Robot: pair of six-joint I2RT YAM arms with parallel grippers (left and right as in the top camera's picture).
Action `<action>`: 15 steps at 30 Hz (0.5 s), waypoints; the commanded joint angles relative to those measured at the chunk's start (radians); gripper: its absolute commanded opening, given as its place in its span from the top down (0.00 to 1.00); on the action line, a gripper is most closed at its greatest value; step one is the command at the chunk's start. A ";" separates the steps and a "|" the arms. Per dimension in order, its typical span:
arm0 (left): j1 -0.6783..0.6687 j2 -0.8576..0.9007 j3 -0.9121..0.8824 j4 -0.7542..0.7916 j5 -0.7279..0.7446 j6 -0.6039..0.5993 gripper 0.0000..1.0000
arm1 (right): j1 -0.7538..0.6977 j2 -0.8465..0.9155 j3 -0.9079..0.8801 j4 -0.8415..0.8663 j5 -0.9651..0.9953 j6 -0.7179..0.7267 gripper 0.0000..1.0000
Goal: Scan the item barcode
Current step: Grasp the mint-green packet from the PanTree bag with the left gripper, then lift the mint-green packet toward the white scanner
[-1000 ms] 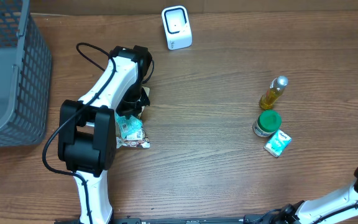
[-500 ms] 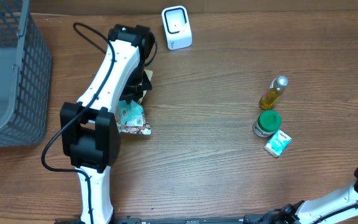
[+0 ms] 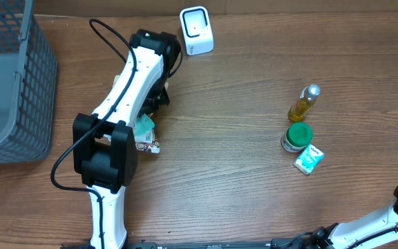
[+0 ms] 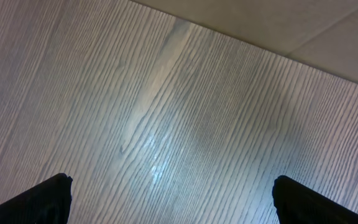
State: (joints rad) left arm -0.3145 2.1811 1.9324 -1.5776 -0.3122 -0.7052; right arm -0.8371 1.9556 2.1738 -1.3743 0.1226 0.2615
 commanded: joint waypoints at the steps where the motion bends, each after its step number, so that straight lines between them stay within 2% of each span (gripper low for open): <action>1: -0.001 -0.003 -0.078 0.036 -0.037 -0.025 0.96 | -0.001 -0.014 0.010 0.003 0.006 0.000 0.00; 8: 0.002 -0.003 -0.222 0.144 -0.034 -0.025 0.95 | -0.001 -0.014 0.010 0.003 0.006 0.000 0.00; 10: 0.002 -0.003 -0.223 0.145 -0.030 -0.025 0.84 | -0.001 -0.014 0.010 0.003 0.006 0.000 0.00; 13: 0.002 -0.003 -0.222 0.145 -0.009 -0.024 0.53 | -0.001 -0.014 0.010 0.003 0.006 0.000 0.00; 15: 0.002 -0.003 -0.222 0.143 0.000 -0.024 0.49 | -0.001 -0.014 0.010 0.003 0.006 0.000 0.00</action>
State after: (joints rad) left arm -0.3145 2.1811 1.7126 -1.4345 -0.3210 -0.7143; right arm -0.8371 1.9556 2.1738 -1.3743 0.1226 0.2615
